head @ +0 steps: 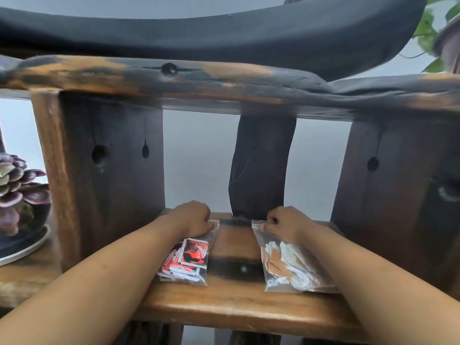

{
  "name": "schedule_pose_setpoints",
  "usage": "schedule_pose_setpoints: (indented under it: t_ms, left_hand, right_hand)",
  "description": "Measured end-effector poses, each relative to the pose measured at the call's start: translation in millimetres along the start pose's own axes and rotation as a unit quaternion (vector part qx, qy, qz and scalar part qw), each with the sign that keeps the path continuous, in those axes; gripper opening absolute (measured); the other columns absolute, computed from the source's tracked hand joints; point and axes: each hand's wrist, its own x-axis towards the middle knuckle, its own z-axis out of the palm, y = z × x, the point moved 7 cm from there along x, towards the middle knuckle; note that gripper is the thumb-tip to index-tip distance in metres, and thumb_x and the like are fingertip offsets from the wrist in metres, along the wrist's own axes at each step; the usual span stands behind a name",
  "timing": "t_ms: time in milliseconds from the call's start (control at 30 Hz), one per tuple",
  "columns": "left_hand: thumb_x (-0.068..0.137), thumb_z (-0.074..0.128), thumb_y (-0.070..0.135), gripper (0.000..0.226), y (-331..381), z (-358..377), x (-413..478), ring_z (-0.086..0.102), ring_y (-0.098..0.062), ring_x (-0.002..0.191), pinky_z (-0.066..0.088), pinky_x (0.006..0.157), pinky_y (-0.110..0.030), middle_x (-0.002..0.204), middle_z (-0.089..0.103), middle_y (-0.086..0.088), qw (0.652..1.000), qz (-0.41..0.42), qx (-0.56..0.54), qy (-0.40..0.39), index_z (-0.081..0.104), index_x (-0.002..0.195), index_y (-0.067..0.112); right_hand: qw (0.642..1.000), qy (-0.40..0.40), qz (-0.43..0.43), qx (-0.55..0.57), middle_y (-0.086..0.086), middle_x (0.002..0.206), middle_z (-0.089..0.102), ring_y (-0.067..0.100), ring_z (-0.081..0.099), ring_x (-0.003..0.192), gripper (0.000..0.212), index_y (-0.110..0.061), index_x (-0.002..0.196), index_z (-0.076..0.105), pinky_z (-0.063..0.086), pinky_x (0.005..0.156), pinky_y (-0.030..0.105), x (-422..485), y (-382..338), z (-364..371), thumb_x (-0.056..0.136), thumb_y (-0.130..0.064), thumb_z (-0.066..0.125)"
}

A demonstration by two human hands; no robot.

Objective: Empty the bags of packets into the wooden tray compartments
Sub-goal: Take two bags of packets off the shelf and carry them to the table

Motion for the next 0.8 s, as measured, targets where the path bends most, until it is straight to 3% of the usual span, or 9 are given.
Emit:
schedule_pose_setpoints:
  t_ms: [100, 233, 367, 500, 667, 800]
  left_hand:
    - [0.095, 0.052, 0.045, 0.031, 5, -4, -9, 0.063, -0.018, 0.088, 0.05, 0.082, -0.031, 0.104, 0.068, -0.002, 1.0, 0.008, 0.004, -0.002, 0.067, 0.102, 0.019]
    - [0.099, 0.048, 0.033, 0.021, 16, -12, -27, 0.06, -0.02, 0.08, 0.041, 0.07, -0.03, 0.087, 0.06, 0.0, 0.999, 0.032, 0.021, 0.003, 0.054, 0.082, 0.023]
    - [0.1, 0.044, 0.027, 0.024, 24, -29, -47, 0.06, -0.026, 0.082, 0.046, 0.071, -0.034, 0.092, 0.066, -0.007, 0.999, 0.046, 0.021, 0.021, 0.052, 0.077, 0.024]
    - [0.102, 0.046, 0.031, 0.039, 37, -51, -71, 0.054, -0.022, 0.071, 0.036, 0.063, -0.031, 0.072, 0.055, -0.001, 0.997, 0.067, -0.022, 0.036, 0.045, 0.064, 0.024]
    - [0.103, 0.047, 0.028, 0.042, 51, -88, -98, 0.049, -0.02, 0.067, 0.034, 0.06, -0.03, 0.066, 0.049, 0.002, 0.987, 0.067, -0.118, 0.081, 0.042, 0.061, 0.024]
    - [0.103, 0.049, 0.03, 0.039, 61, -110, -126, 0.05, -0.02, 0.069, 0.037, 0.062, -0.031, 0.071, 0.054, -0.003, 0.981, 0.085, -0.149, 0.096, 0.048, 0.065, 0.018]
  right_hand:
    - [1.0, 0.009, -0.003, 0.01, 0.003, 0.066, 0.052, 0.02, 0.052, 0.067, 0.03, -0.015, 0.063, 0.048, 0.037, 0.061, 0.03, -8, -1, -4, 0.089, -0.027, 0.056]
    - [1.0, 0.008, -0.001, 0.006, 0.008, 0.079, 0.067, 0.023, 0.063, 0.077, 0.028, -0.01, 0.077, 0.067, 0.051, 0.072, 0.037, -24, -6, -11, 0.094, -0.023, 0.049]
    - [0.999, 0.035, 0.001, 0.01, 0.004, 0.08, 0.065, 0.022, 0.061, 0.076, 0.03, -0.018, 0.075, 0.062, 0.047, 0.065, 0.034, -43, -18, -29, 0.097, -0.024, 0.043]
    - [0.998, 0.048, 0.005, 0.031, 0.004, 0.082, 0.065, 0.022, 0.06, 0.076, 0.029, -0.019, 0.074, 0.058, 0.045, 0.065, 0.036, -65, -33, -48, 0.096, -0.023, 0.04]
    - [0.998, 0.057, 0.0, 0.023, 0.003, 0.08, 0.061, 0.024, 0.059, 0.078, 0.028, -0.023, 0.069, 0.048, 0.04, 0.061, 0.033, -95, -50, -69, 0.096, -0.022, 0.04]
    - [0.999, 0.051, -0.01, 0.013, 0.007, 0.091, 0.065, 0.025, 0.058, 0.084, 0.024, -0.017, 0.083, 0.058, 0.044, 0.069, 0.034, -122, -66, -88, 0.098, -0.023, 0.041]
